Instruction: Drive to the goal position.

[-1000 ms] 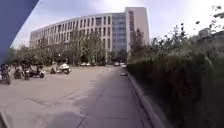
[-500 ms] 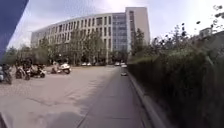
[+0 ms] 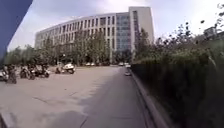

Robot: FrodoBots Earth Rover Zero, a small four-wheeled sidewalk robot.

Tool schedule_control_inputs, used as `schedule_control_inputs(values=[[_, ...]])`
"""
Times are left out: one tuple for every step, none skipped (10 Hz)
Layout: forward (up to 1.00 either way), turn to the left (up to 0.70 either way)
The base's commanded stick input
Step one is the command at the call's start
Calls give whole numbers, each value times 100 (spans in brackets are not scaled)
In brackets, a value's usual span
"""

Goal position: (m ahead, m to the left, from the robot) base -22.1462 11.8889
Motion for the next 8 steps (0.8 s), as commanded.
schedule_control_inputs(values=[[0, 70], [0, 70], [0, 70], [0, 70], [0, 70], [0, 70], [0, 70], [0, 70]])
